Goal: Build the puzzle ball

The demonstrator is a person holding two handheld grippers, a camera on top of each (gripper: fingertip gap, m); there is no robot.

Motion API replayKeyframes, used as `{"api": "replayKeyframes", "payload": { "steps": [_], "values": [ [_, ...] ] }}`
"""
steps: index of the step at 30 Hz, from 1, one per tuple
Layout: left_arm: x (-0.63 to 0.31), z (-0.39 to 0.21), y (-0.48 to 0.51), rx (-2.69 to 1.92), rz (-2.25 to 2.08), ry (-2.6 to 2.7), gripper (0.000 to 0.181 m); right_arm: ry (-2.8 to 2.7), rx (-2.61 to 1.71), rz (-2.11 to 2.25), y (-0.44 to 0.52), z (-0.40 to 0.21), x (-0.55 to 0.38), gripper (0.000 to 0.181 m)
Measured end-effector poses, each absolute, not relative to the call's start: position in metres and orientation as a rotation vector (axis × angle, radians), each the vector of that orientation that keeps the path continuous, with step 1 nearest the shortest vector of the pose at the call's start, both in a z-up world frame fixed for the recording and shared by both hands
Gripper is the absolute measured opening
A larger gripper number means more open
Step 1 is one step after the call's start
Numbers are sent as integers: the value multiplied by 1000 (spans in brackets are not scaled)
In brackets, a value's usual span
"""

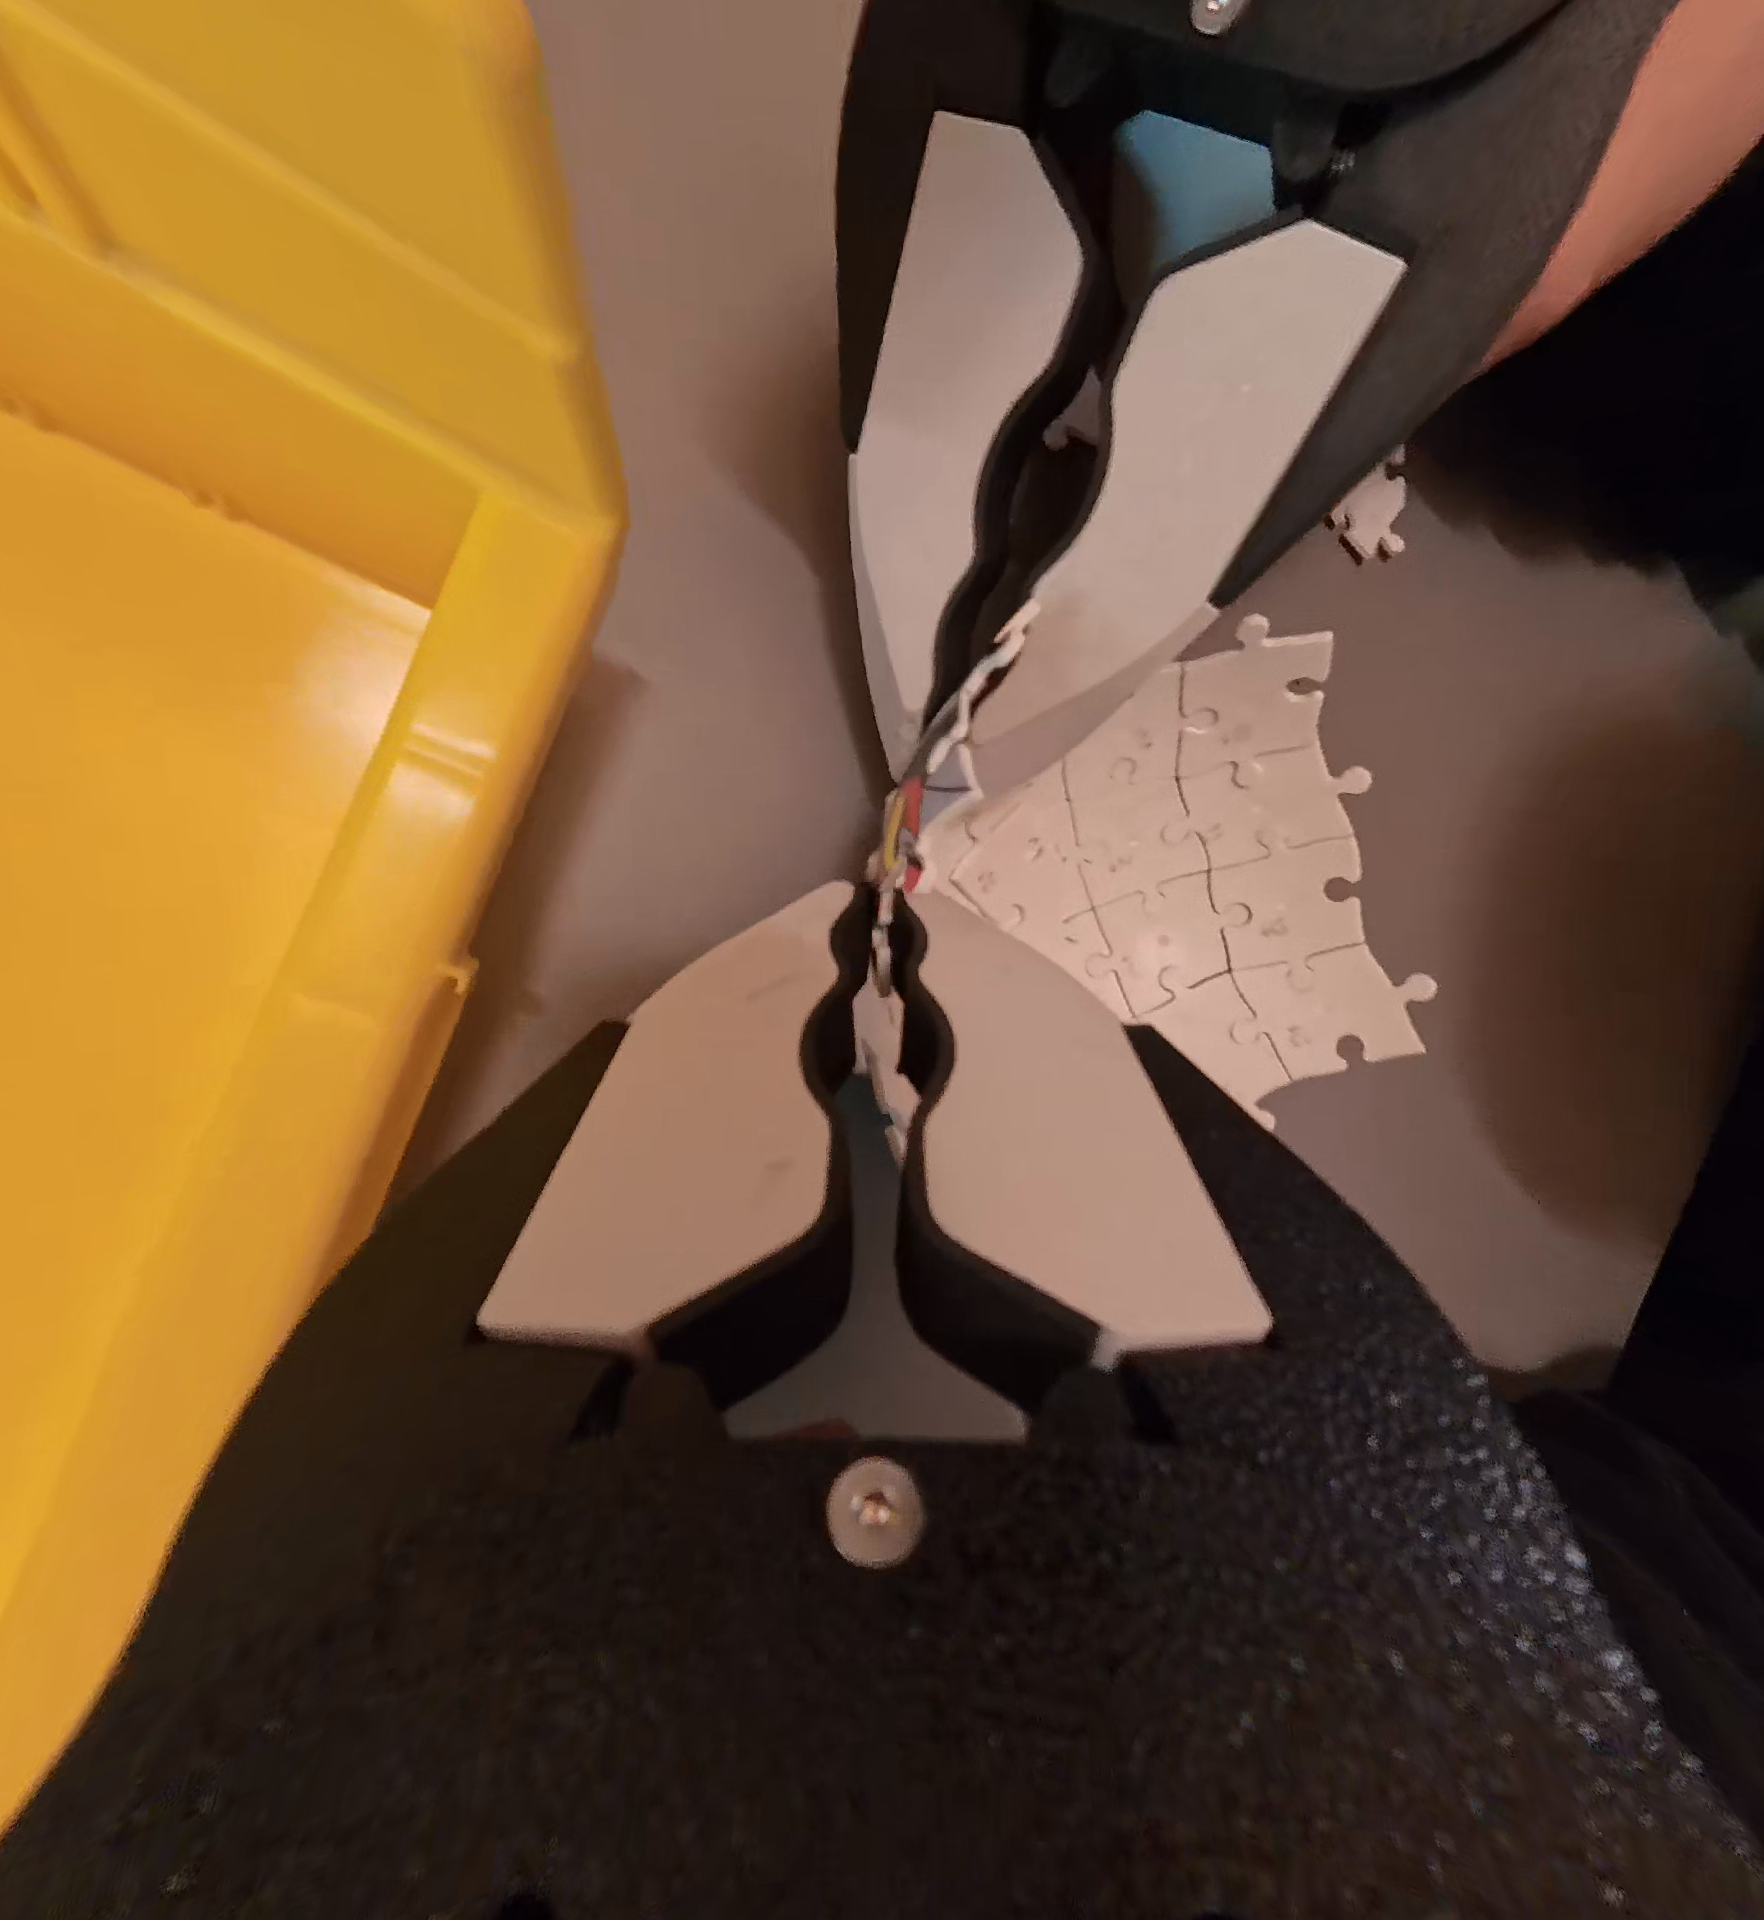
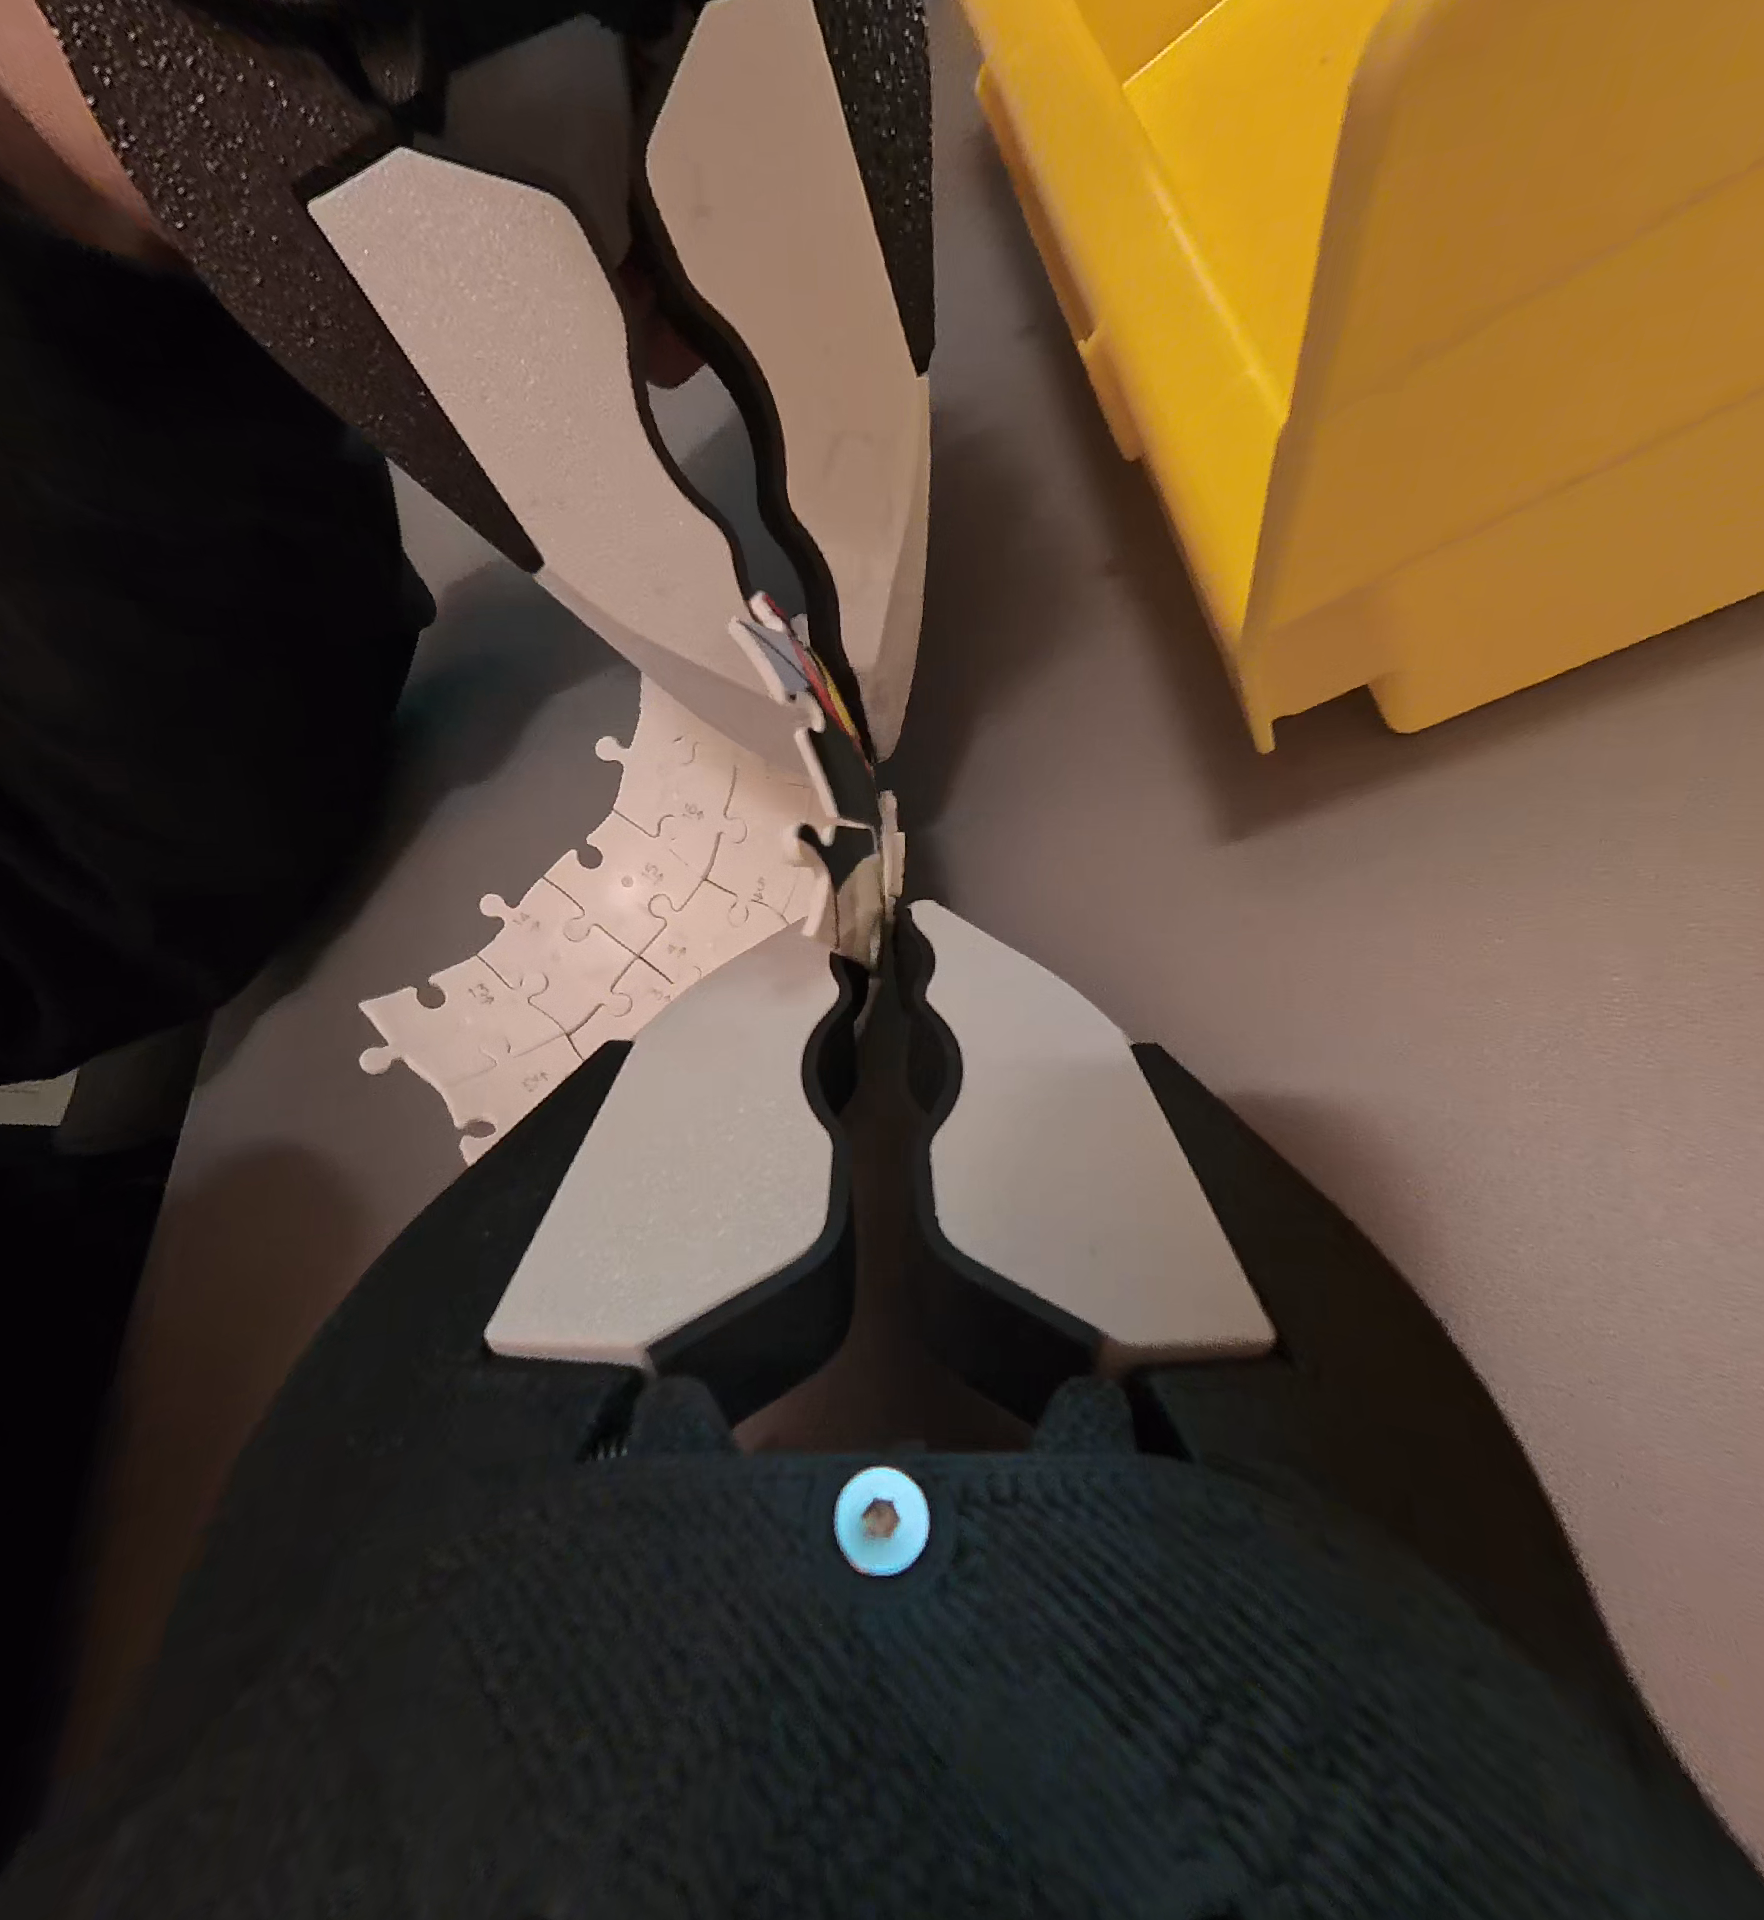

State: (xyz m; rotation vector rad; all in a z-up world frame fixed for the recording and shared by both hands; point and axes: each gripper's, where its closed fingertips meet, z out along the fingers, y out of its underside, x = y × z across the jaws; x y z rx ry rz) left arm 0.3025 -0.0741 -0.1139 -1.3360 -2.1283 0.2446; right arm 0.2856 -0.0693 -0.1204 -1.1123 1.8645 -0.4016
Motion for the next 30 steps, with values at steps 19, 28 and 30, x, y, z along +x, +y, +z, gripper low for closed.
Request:
{"api": "replayKeyframes", "payload": {
  "steps": [19,28,30],
  "values": [
    [308,-106,-77,-1320,330,-2081,21,1788,-1212,-450,-65,-120,288,5],
    [313,-107,-72,-1267,273,-2103,16,1768,-1226,-444,-62,-119,289,5],
    [312,-110,-72,-1305,269,-2107,7,1769,-1228,-441,-62,-120,289,5]
  ]
}}
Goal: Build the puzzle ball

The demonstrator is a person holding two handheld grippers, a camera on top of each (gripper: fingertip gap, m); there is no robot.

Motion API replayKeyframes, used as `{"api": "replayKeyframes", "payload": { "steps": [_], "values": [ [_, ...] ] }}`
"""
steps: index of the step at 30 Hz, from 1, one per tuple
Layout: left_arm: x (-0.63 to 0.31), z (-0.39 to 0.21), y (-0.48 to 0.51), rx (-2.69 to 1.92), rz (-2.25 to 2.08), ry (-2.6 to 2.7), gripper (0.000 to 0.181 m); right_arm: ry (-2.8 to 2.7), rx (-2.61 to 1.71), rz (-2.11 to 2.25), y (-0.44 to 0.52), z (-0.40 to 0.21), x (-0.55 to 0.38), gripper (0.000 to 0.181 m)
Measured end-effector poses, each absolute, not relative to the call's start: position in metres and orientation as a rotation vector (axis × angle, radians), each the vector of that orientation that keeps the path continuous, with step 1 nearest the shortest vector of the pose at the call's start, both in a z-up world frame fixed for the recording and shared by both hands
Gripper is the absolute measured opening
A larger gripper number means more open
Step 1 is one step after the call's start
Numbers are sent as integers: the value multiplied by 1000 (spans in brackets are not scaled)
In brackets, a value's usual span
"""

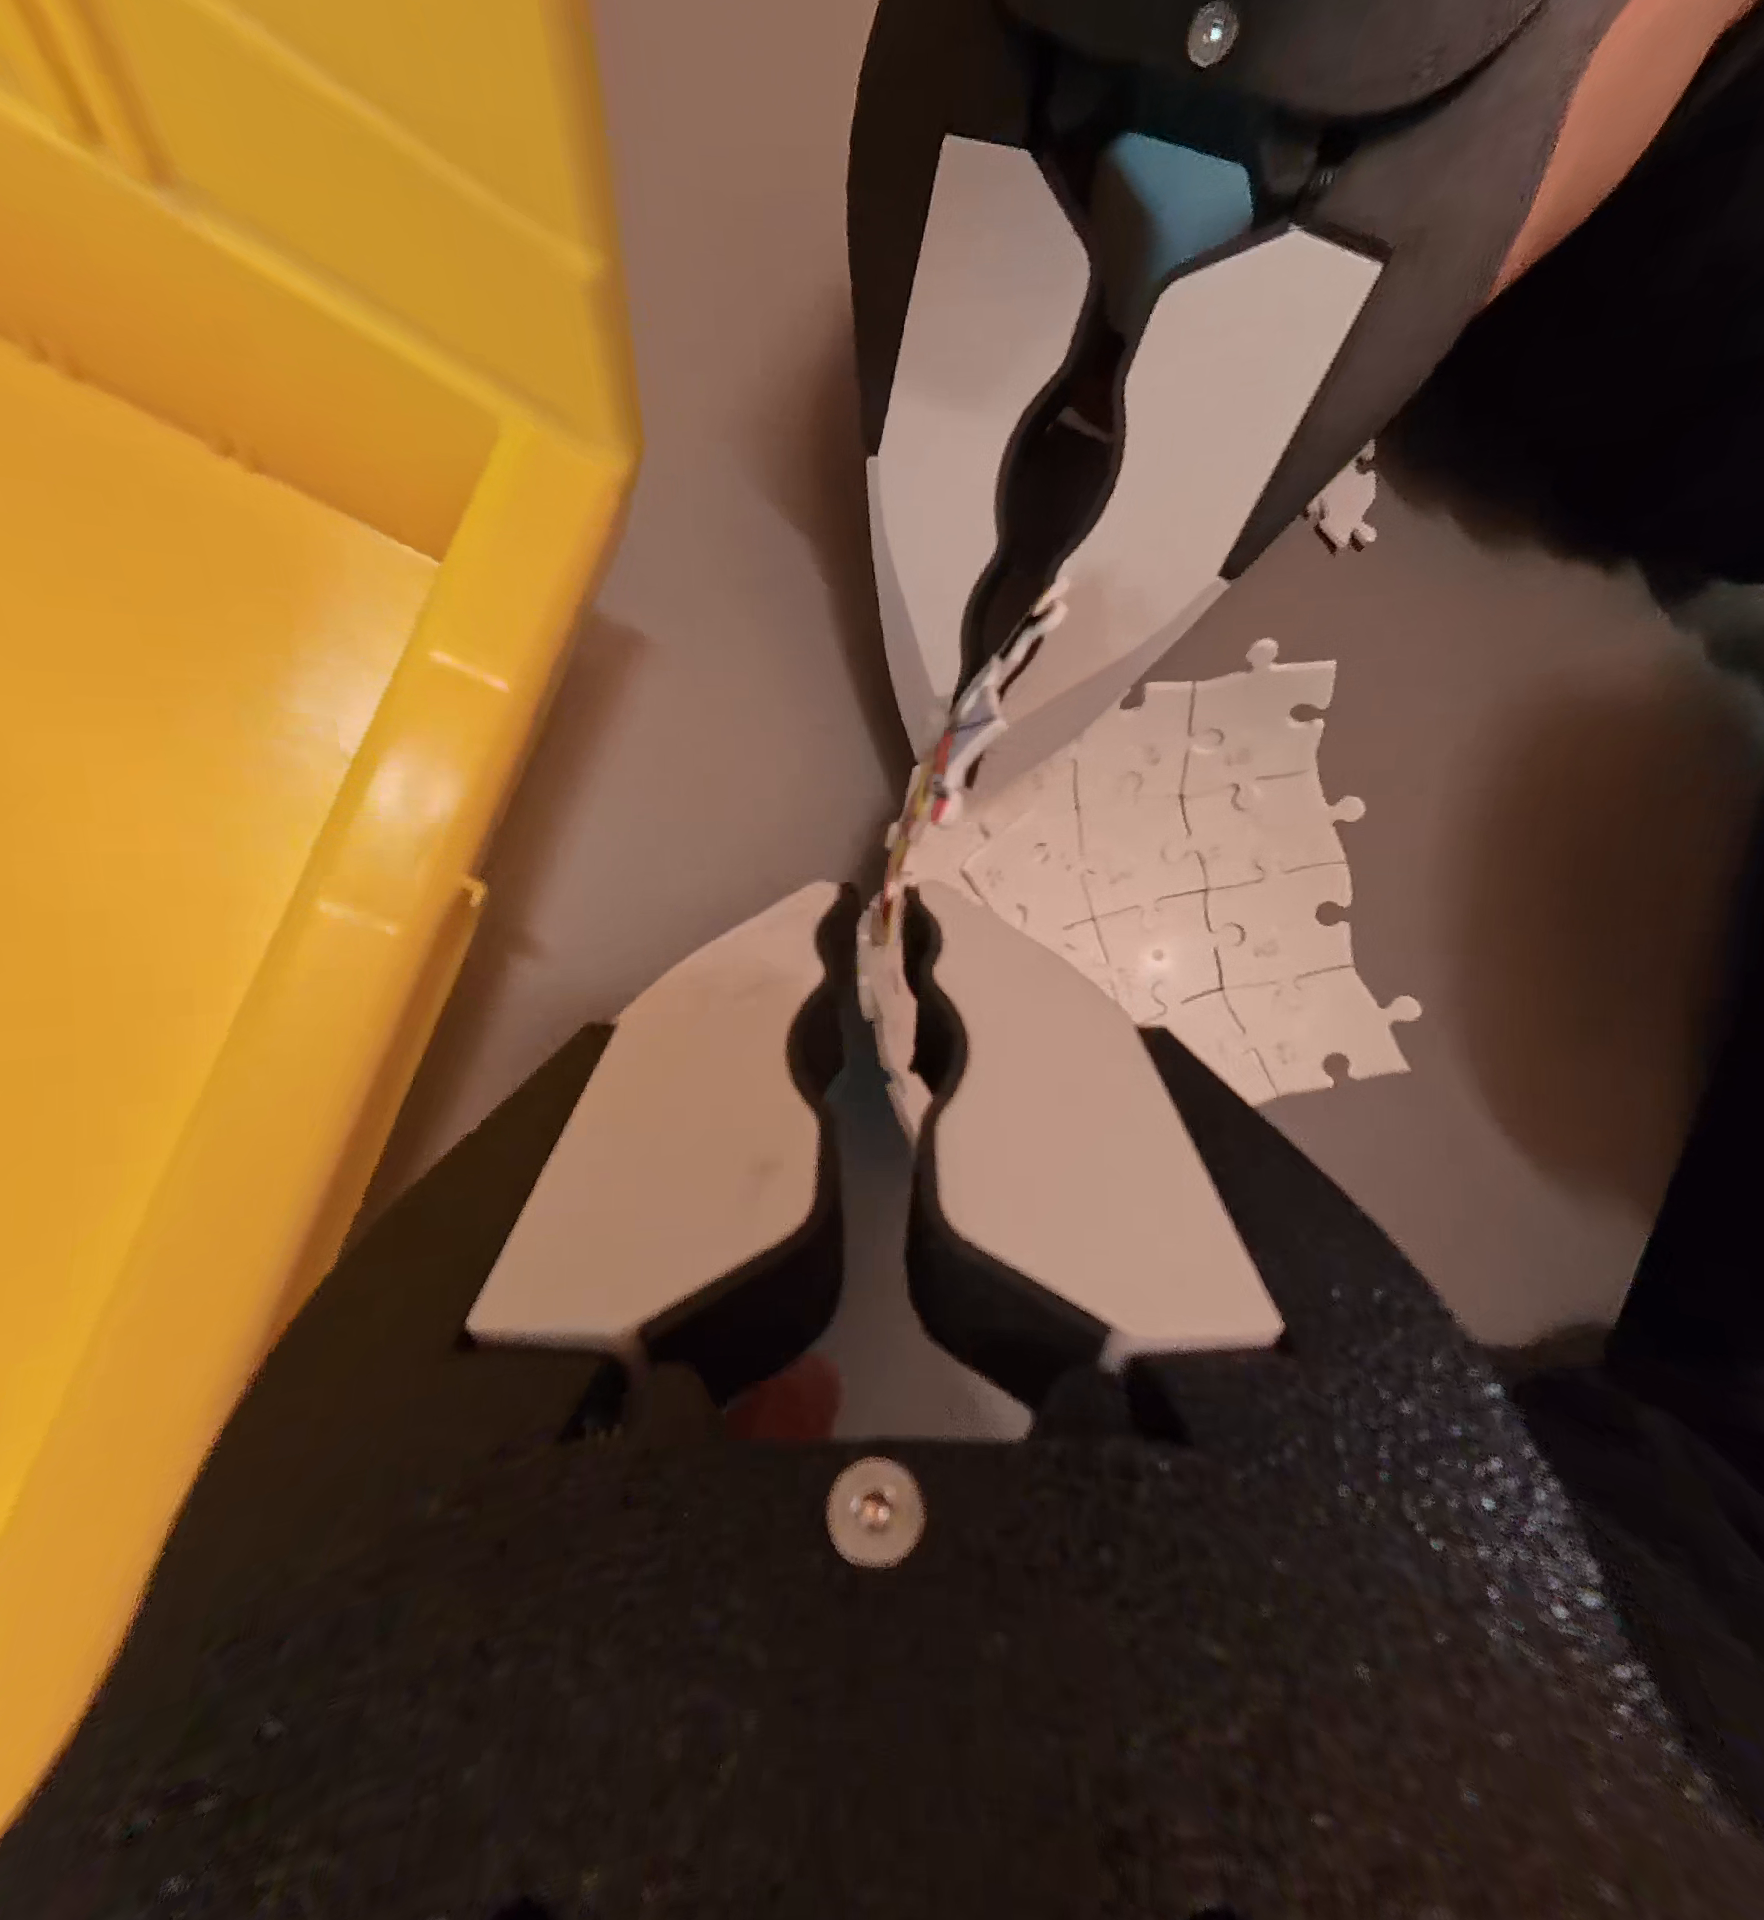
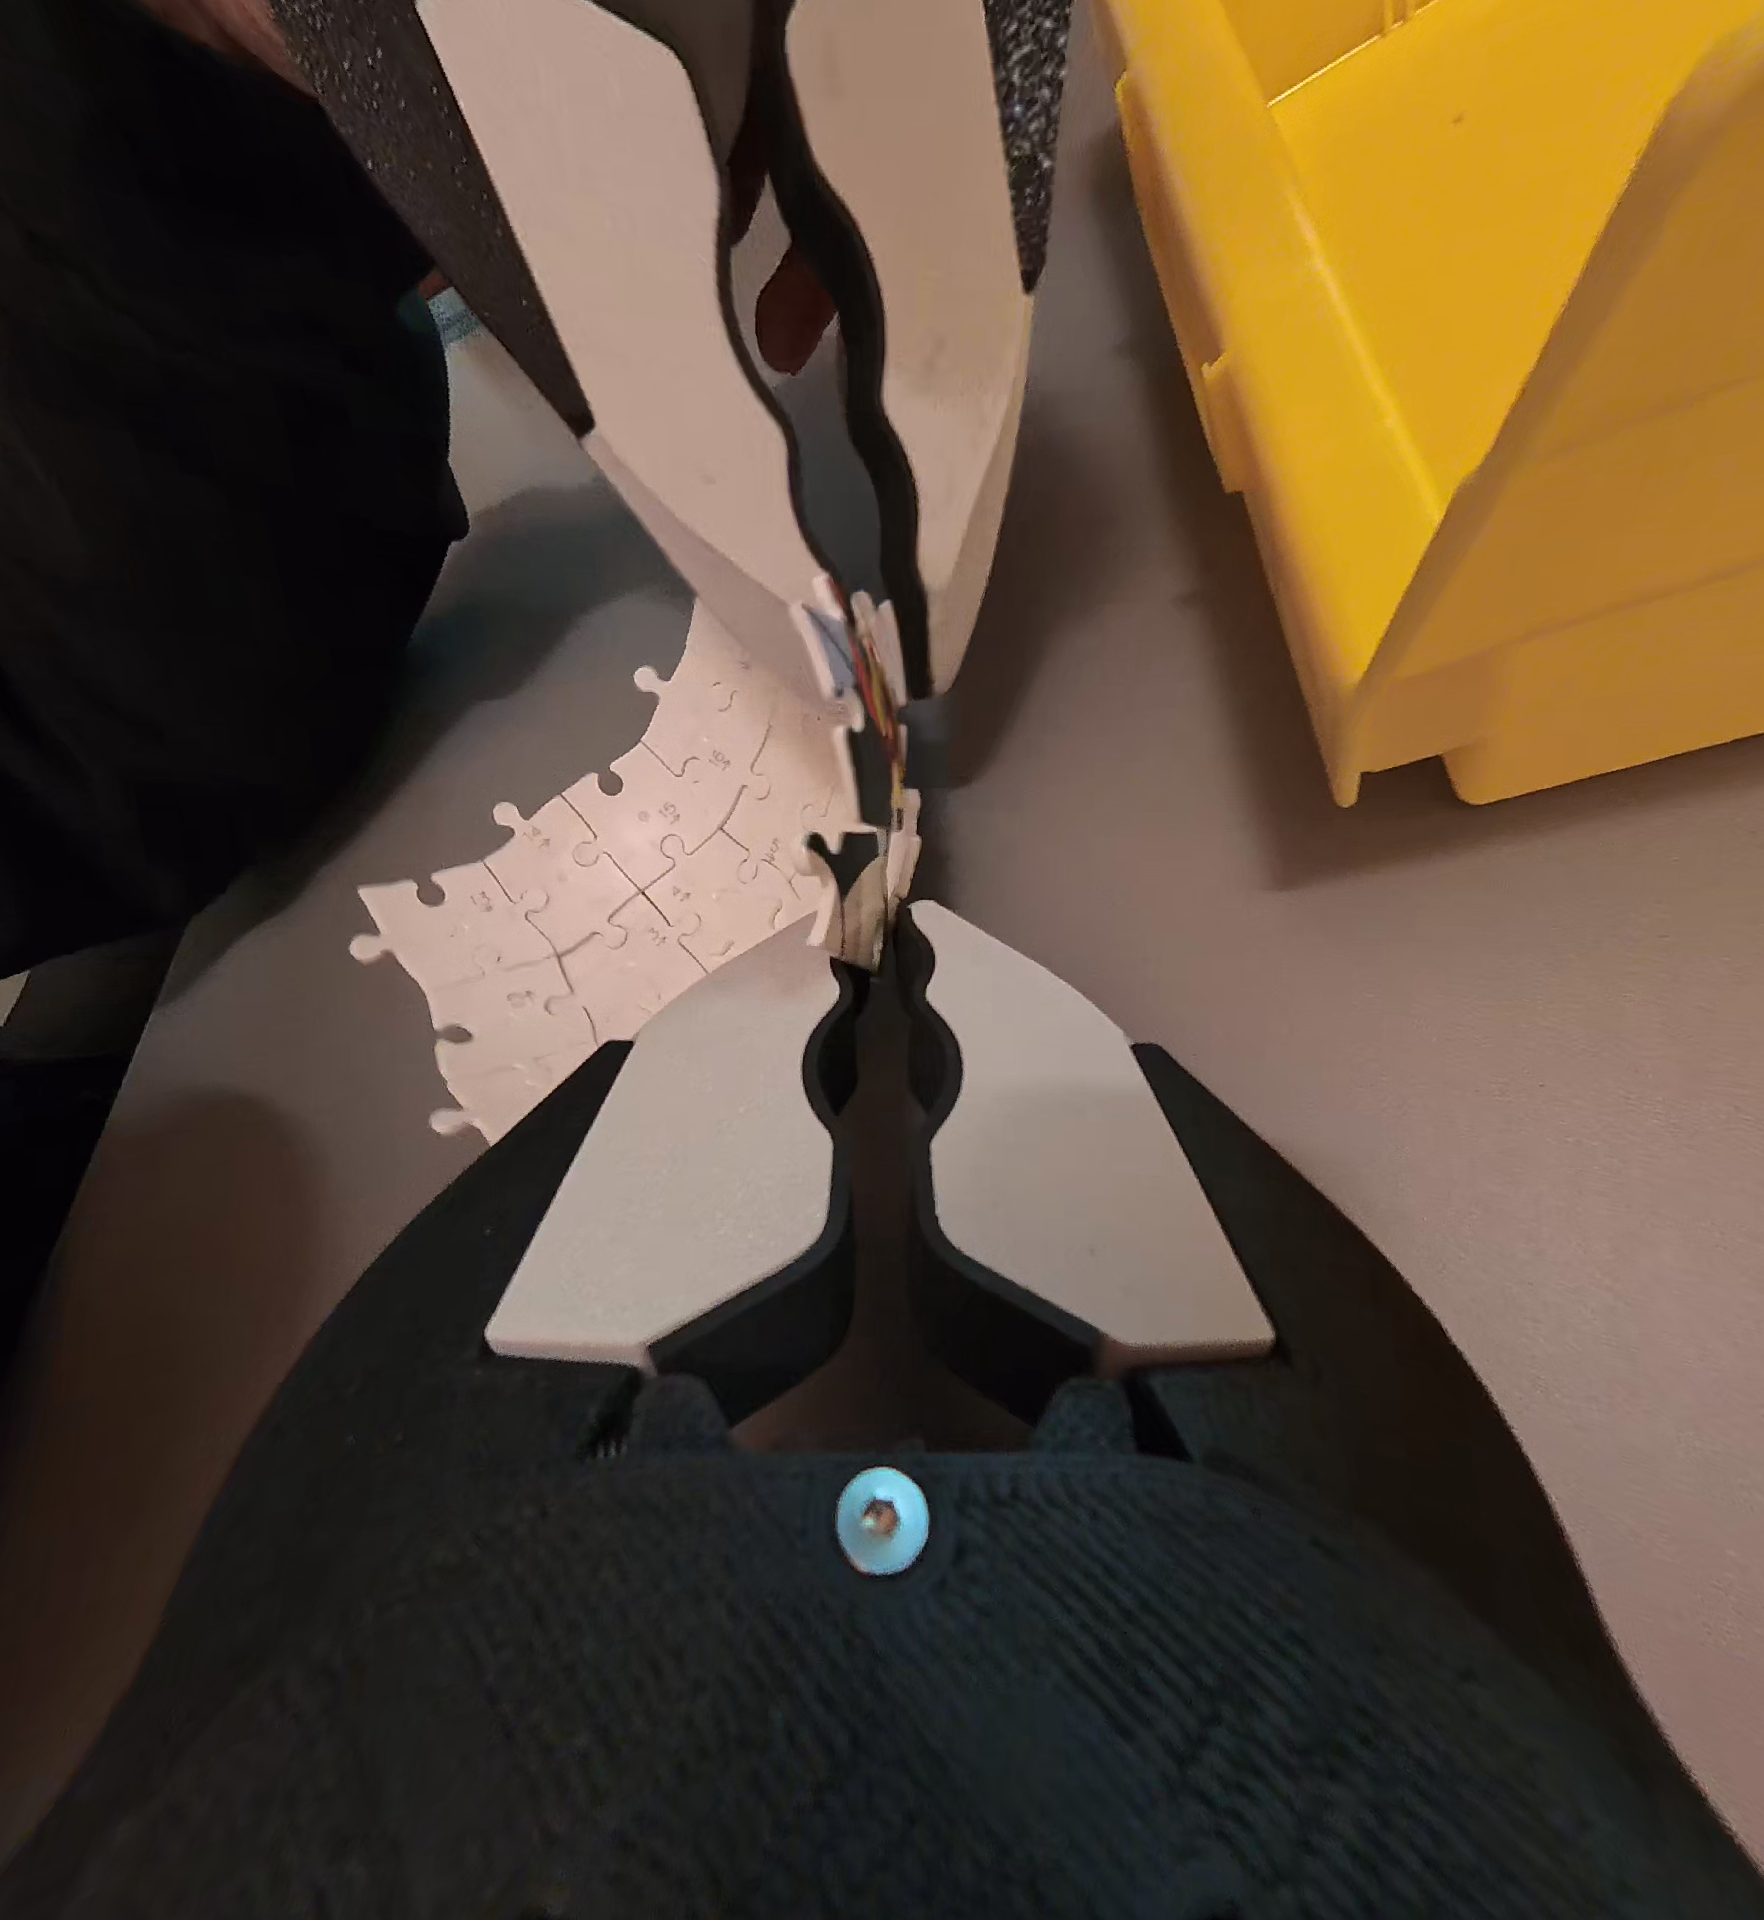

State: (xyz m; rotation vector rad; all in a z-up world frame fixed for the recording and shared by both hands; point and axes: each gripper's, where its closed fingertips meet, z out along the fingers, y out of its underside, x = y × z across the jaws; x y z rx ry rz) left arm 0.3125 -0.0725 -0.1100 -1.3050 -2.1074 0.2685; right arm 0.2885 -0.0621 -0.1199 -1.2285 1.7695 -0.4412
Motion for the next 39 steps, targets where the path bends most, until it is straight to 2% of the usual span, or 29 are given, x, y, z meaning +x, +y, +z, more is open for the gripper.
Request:
{"api": "replayKeyframes", "payload": {
  "steps": [13,16,22,28,34,39],
  "values": [
    [309,-111,-73,-1297,257,-2081,3,1758,-1176,-382,-60,-120,287,6],
    [307,-110,-75,-1291,275,-2082,3,1752,-1131,-365,-60,-118,287,15],
    [304,-111,-76,-1334,300,-2082,3,1759,-1143,-391,-63,-120,287,7],
    [304,-111,-79,-1399,351,-2090,3,1752,-1097,-383,-65,-117,287,15],
    [303,-111,-80,-1416,364,-2081,3,1764,-1005,-432,-78,-111,284,32],
    [303,-109,-78,-1434,373,-2064,4,1774,-966,-469,-84,-110,289,31]
  ]
}}
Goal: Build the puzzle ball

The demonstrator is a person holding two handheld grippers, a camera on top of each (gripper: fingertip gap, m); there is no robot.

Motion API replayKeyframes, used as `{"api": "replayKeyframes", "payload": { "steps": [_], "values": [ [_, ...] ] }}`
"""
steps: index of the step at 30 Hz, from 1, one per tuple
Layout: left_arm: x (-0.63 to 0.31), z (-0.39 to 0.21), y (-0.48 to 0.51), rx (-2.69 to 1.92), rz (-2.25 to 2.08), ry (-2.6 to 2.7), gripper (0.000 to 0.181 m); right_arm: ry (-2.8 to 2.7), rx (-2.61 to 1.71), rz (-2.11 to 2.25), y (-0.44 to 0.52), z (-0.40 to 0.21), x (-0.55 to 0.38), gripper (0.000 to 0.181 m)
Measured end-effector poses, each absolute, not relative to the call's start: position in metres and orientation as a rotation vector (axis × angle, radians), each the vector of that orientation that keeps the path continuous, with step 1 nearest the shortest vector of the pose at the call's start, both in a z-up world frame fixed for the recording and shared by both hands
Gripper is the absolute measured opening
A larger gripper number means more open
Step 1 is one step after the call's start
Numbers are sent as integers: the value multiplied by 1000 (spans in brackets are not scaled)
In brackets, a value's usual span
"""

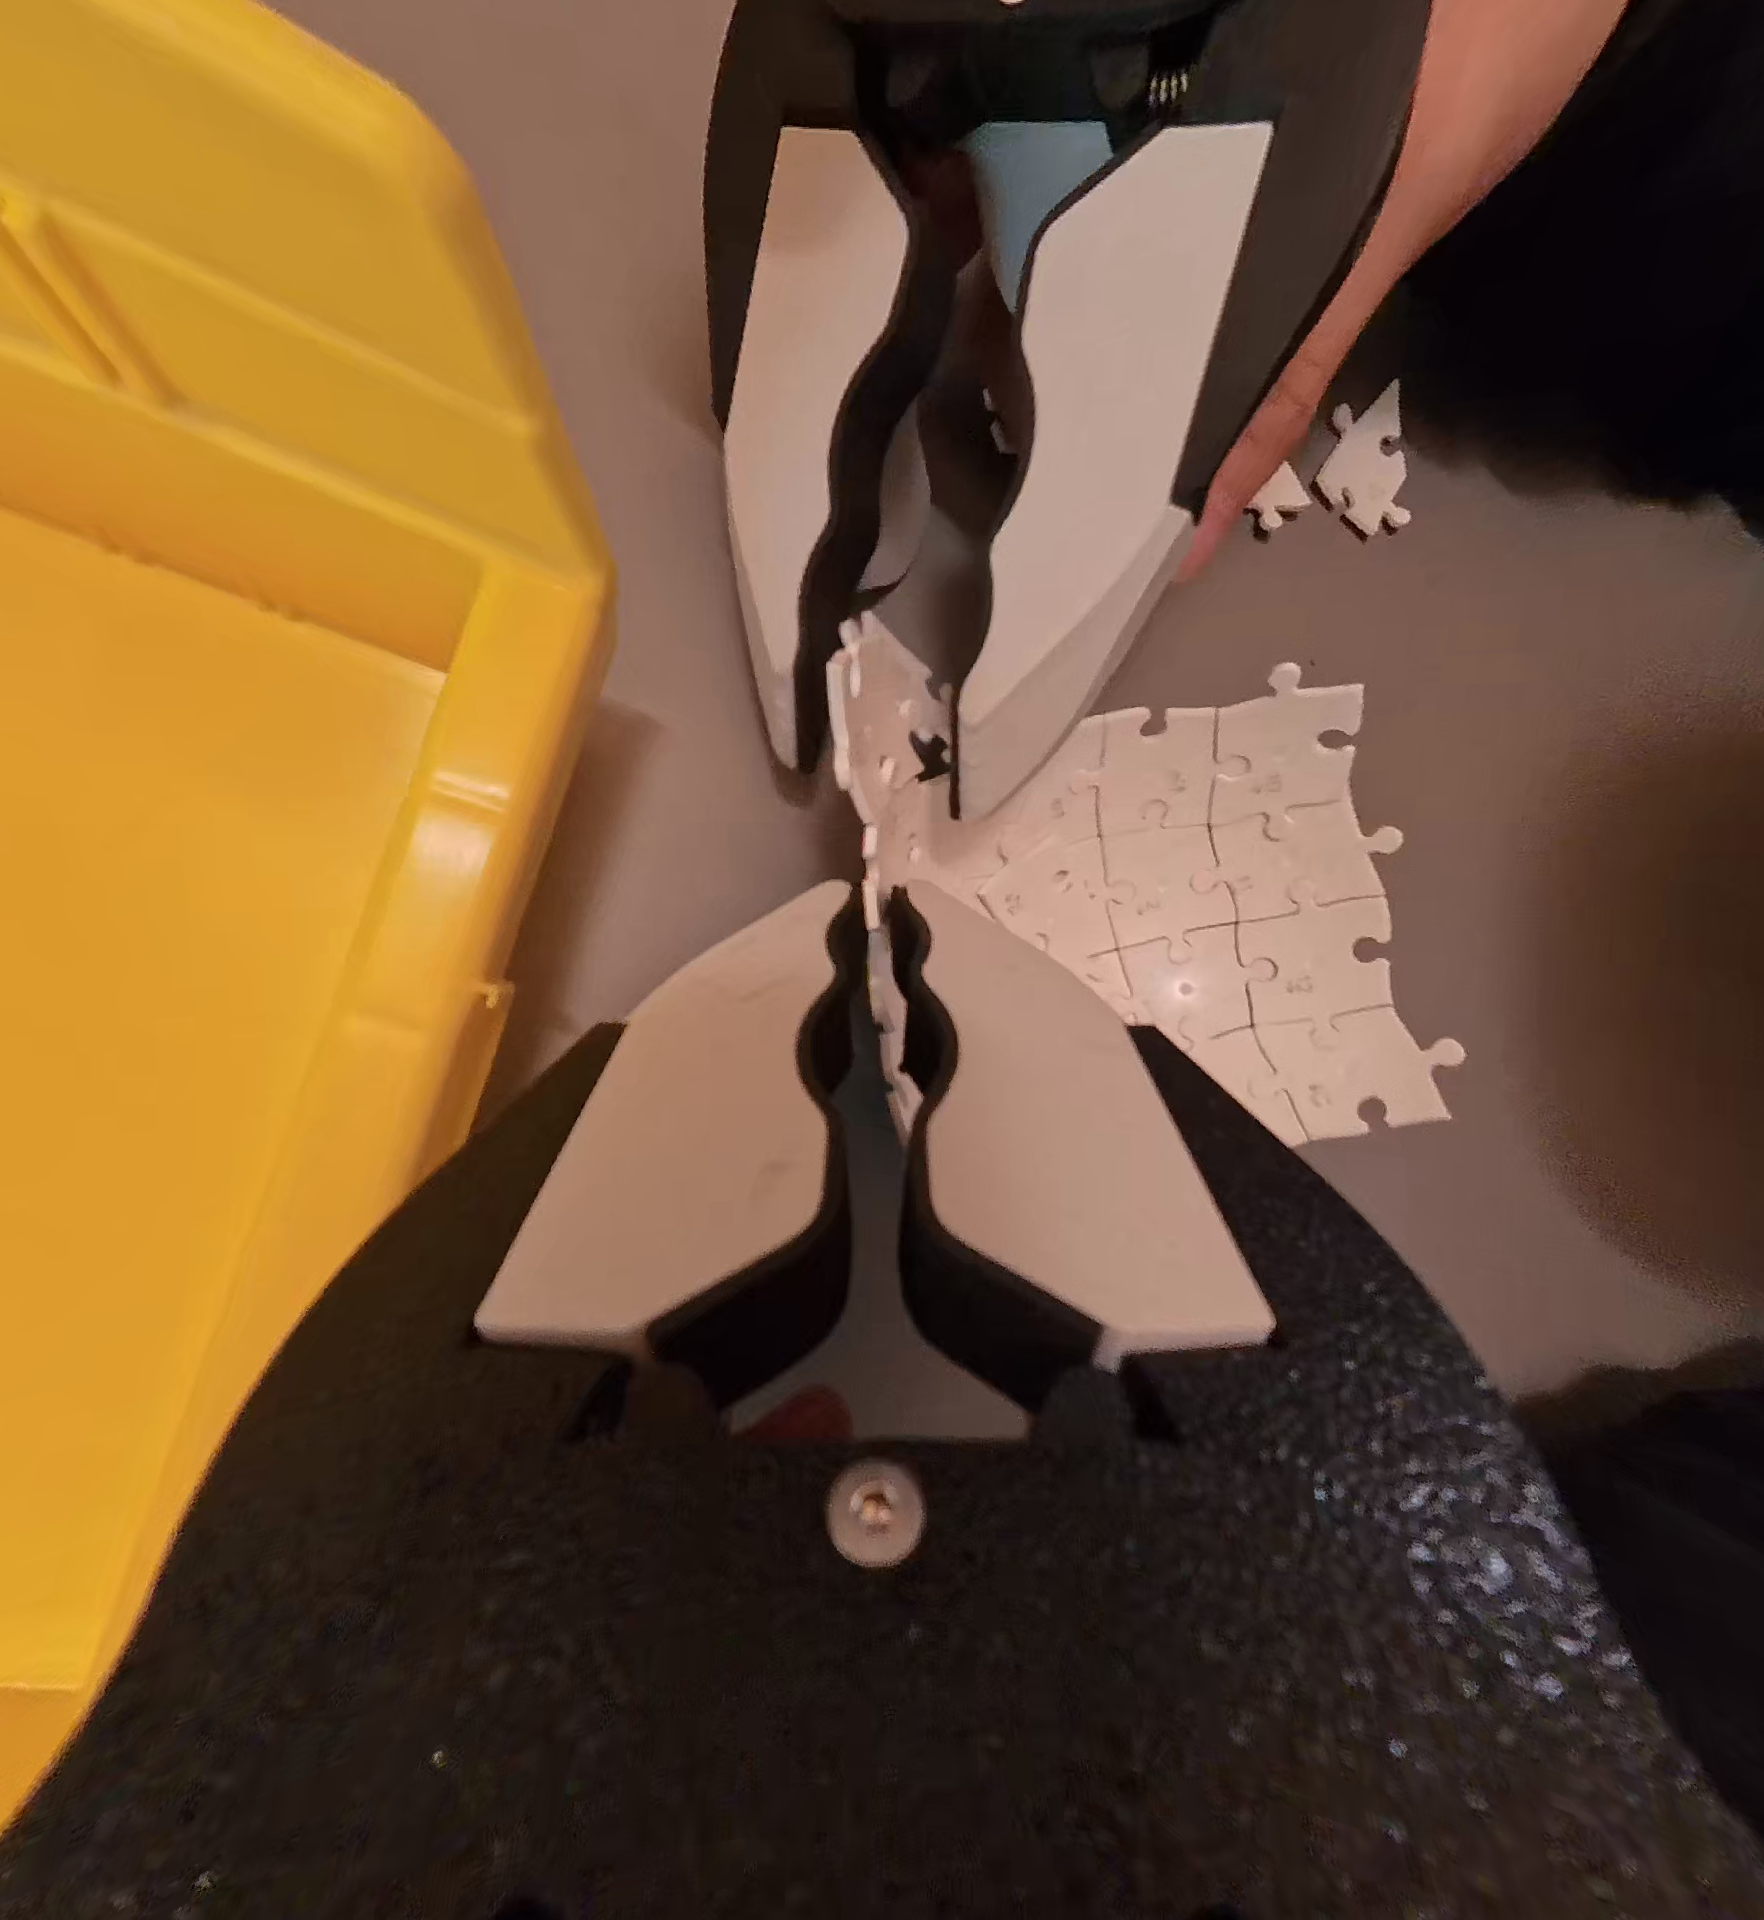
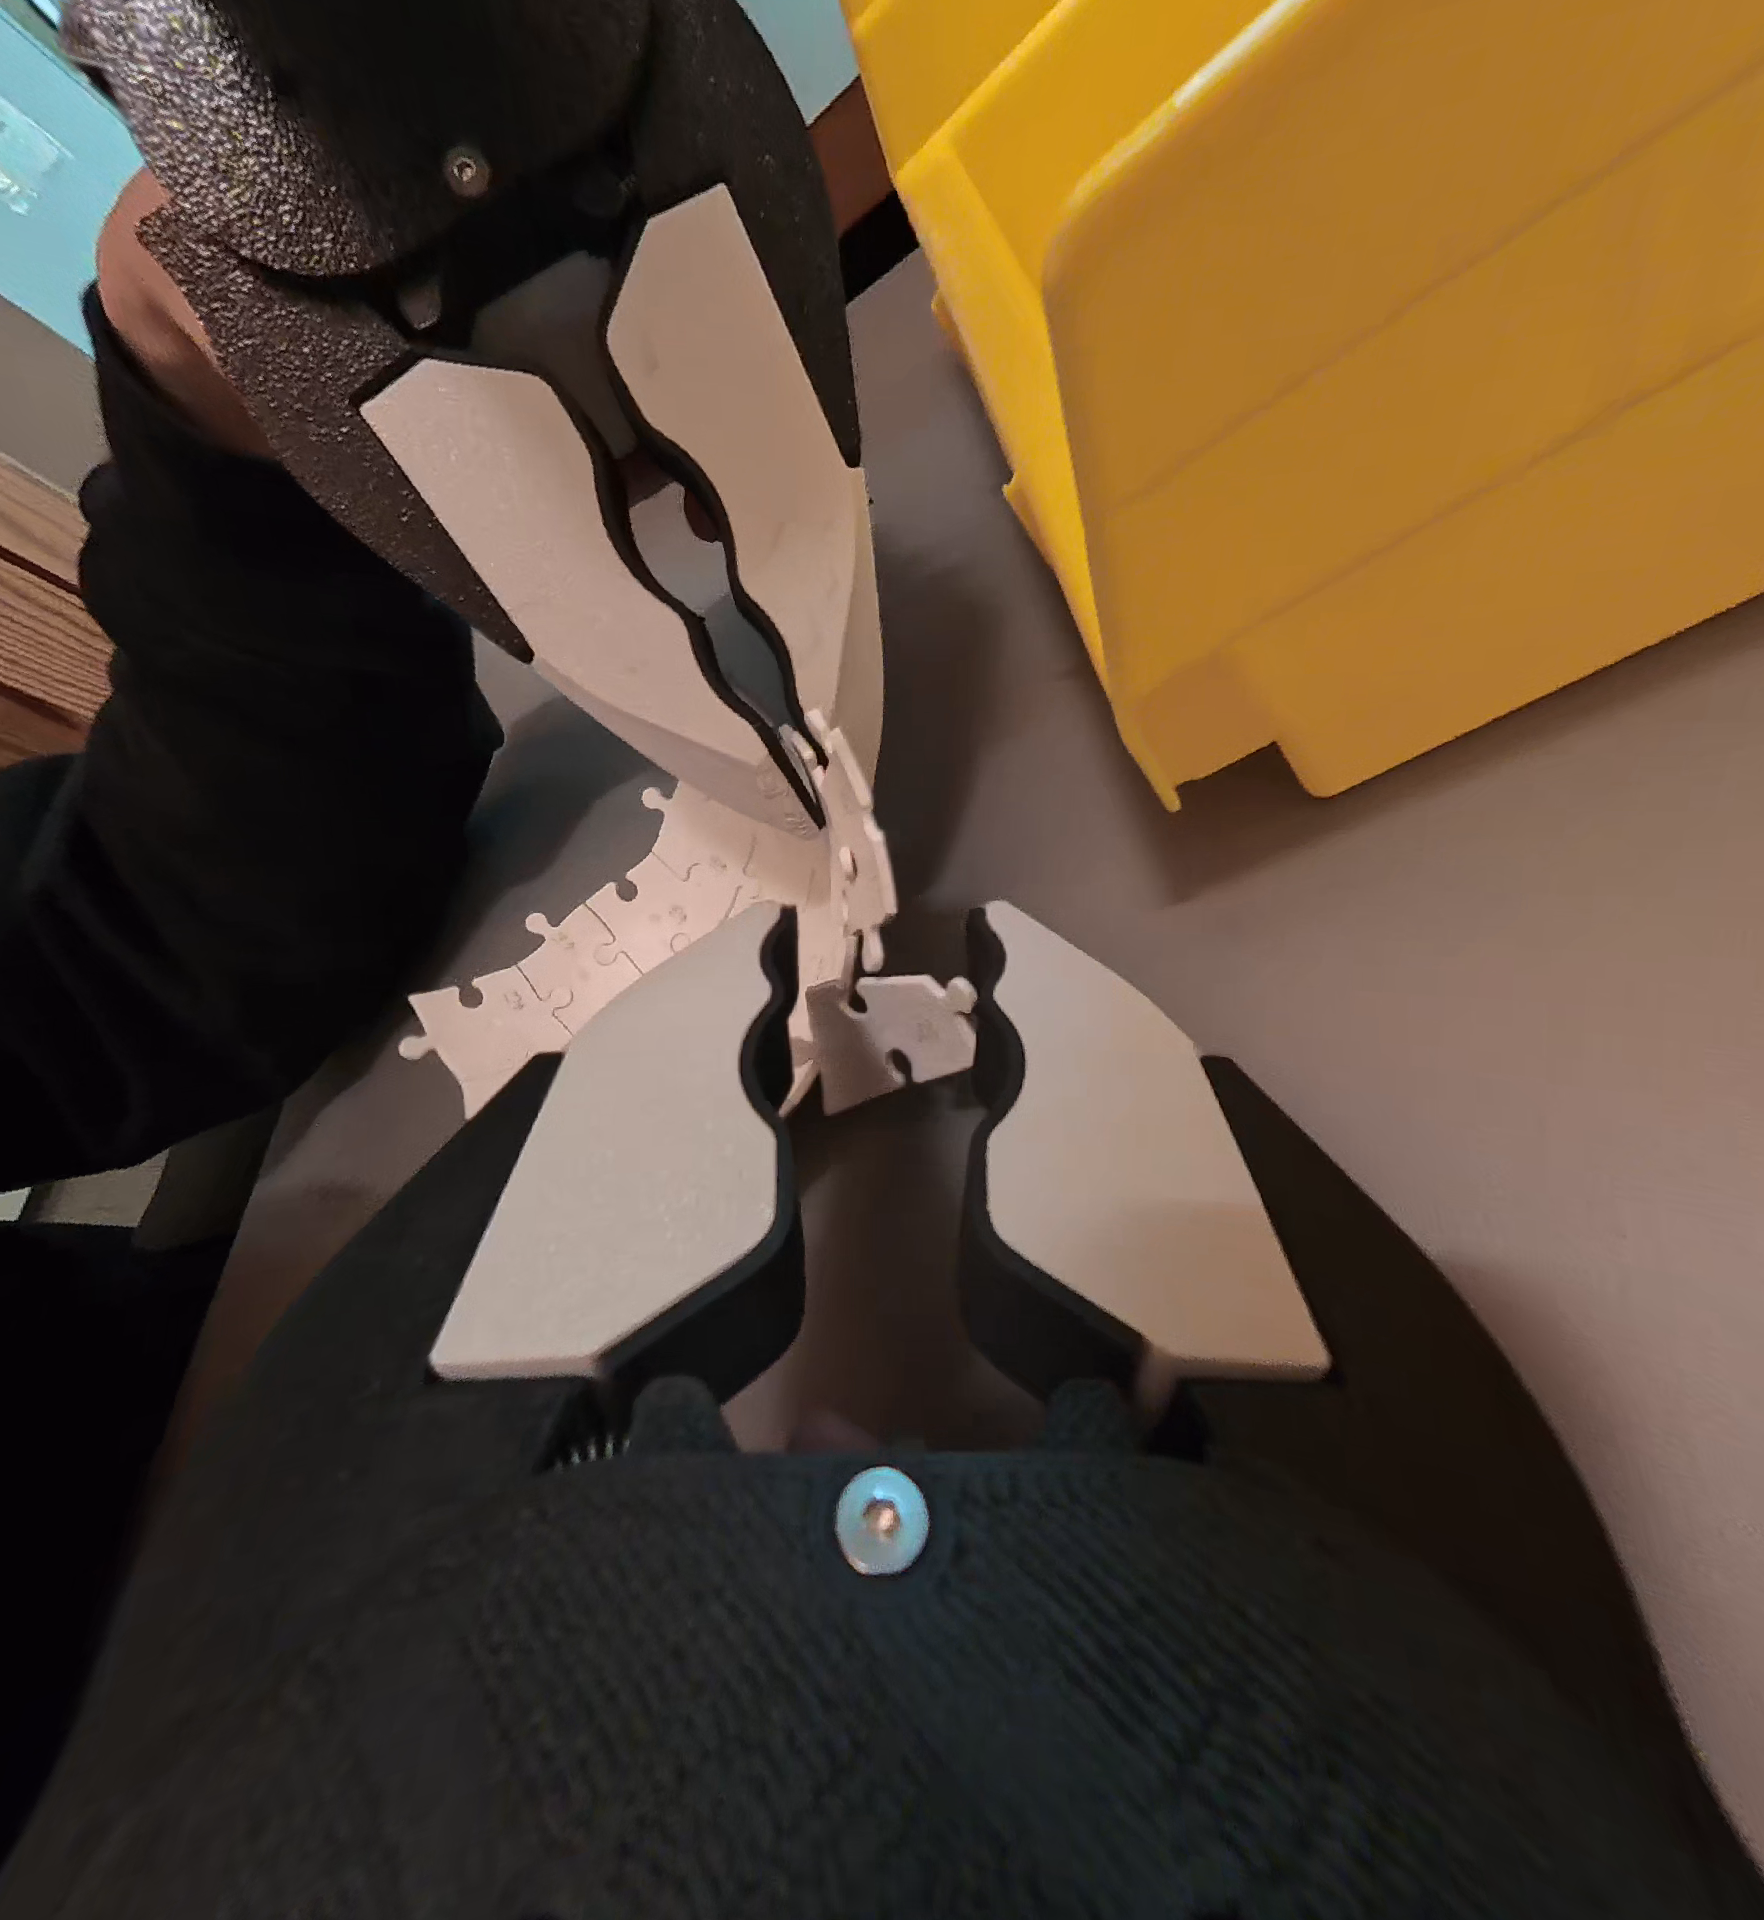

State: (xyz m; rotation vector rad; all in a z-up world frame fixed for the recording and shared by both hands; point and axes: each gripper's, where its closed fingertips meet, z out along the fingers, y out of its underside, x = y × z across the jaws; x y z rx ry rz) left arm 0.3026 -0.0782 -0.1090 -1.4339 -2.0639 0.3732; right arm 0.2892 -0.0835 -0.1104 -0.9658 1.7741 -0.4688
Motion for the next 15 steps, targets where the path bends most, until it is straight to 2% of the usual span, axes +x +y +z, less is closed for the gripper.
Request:
{"api": "replayKeyframes", "payload": {
  "steps": [3,7,15],
  "values": [
    [302,-108,-76,-1449,370,-2056,3,1759,-962,-507,-85,-106,294,27],
    [301,-110,-75,-1446,353,-2060,4,1740,-989,-502,-80,-105,297,7],
    [308,-112,-75,-1320,285,-2091,11,1747,-1048,-480,-74,-110,297,3]
  ]
}}
